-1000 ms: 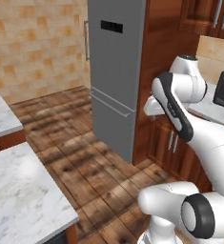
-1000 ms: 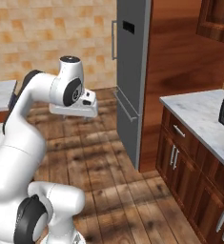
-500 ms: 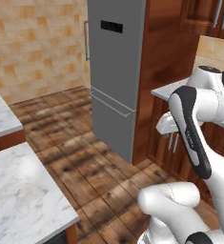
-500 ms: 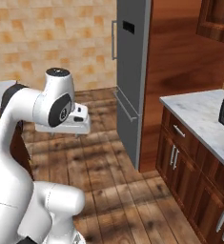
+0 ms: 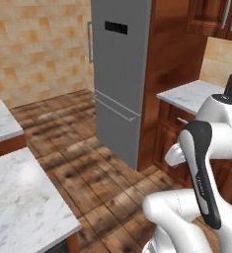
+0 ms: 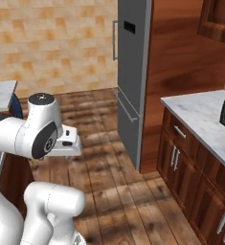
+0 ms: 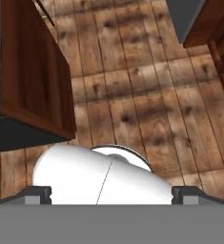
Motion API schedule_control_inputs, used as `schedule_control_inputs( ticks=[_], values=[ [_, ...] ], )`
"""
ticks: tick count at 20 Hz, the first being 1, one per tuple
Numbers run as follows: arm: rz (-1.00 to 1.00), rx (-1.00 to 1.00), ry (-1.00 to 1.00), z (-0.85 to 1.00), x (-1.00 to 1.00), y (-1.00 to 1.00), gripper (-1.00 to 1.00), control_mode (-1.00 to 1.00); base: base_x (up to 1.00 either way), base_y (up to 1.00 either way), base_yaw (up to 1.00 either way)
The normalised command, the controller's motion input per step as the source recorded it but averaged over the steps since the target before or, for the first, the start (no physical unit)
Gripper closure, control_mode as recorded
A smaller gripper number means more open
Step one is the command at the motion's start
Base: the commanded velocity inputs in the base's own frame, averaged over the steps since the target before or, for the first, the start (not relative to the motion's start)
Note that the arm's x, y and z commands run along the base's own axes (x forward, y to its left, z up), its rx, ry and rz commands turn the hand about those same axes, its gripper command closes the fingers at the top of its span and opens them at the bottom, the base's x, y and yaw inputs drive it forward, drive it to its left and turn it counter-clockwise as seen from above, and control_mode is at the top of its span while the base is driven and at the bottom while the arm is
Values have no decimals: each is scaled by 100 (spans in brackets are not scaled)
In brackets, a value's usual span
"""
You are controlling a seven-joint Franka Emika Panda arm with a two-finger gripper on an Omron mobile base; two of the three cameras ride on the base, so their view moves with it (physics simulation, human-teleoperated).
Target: Retrieve the fish from the fridge and place it on the saucepan with marinade on the stove.
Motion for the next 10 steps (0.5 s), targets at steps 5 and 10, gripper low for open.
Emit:
schedule_control_inputs(
  ticks=[5,10],
  values=[
    [0,0,0,0,0,0,-100,100,73,-45,0],
    [0,0,0,0,0,0,-100,100,73,-34,1]
  ],
)
